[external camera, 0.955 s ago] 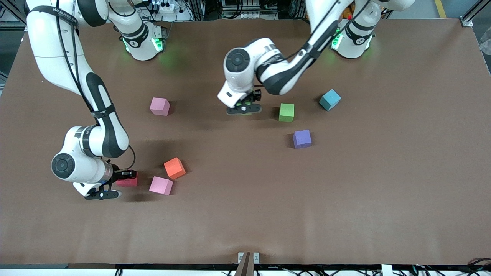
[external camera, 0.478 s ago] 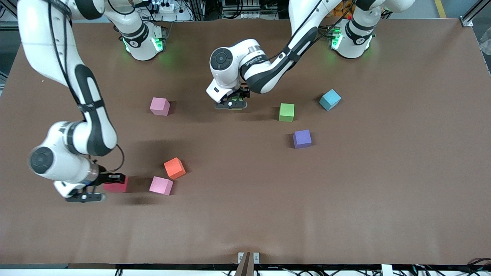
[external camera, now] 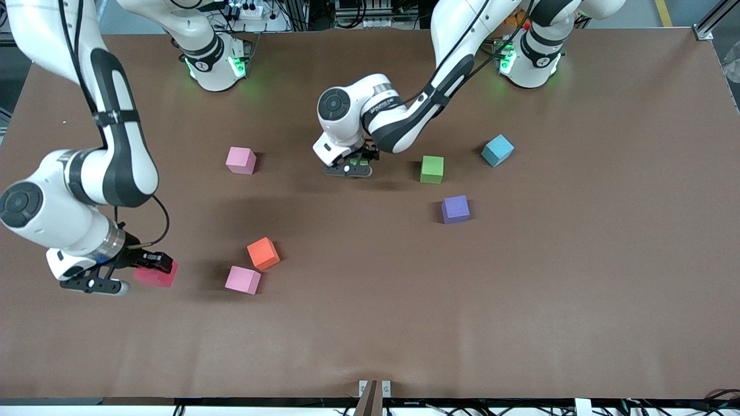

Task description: Arrange blocks into number 1

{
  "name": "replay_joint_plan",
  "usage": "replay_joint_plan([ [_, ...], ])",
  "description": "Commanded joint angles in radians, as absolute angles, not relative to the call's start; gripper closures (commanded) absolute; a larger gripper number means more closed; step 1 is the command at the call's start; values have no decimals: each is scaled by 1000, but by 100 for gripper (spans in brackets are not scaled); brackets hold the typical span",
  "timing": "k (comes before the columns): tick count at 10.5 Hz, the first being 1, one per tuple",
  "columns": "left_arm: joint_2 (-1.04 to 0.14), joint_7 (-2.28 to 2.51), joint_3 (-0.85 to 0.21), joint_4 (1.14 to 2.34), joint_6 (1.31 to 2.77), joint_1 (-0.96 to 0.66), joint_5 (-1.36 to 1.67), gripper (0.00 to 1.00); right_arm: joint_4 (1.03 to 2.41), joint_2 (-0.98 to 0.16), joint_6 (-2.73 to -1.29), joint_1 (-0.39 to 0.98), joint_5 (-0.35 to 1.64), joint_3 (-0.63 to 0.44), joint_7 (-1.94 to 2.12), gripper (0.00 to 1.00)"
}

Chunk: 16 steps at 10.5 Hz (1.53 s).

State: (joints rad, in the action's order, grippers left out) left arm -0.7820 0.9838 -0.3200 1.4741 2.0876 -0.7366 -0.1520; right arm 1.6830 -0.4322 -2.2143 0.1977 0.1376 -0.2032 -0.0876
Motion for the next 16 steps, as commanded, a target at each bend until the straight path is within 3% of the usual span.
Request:
replay_joint_plan([
  [1,-836,985,-314,1405,2107,-755,-176,100,1820,-306,-2223,239,144,-248,-153,44],
  [2,-841,989,-313,1407,2112,-758,-176,85,1853,-270,-2223,254,144,-270,-172,44],
  [3,-842,989,-308,1410,2112,-759,-178,1,1879,-261,-2223,279,149,-288,-189,44],
  [5,-825,1005,-307,1413,2111,-758,-181,0,1934,-220,-2223,349,152,-334,-268,44],
  [10,-726,1068,-229,1416,2040,-735,-187,0,2031,-130,-2175,435,155,-330,-334,45],
  [14,-651,985,-227,1445,1961,-547,-183,0,1985,-179,-2180,636,155,-330,-451,45],
  [16,-620,882,-236,1488,1957,-439,-173,0,1913,-260,-2175,707,155,-319,-454,45],
])
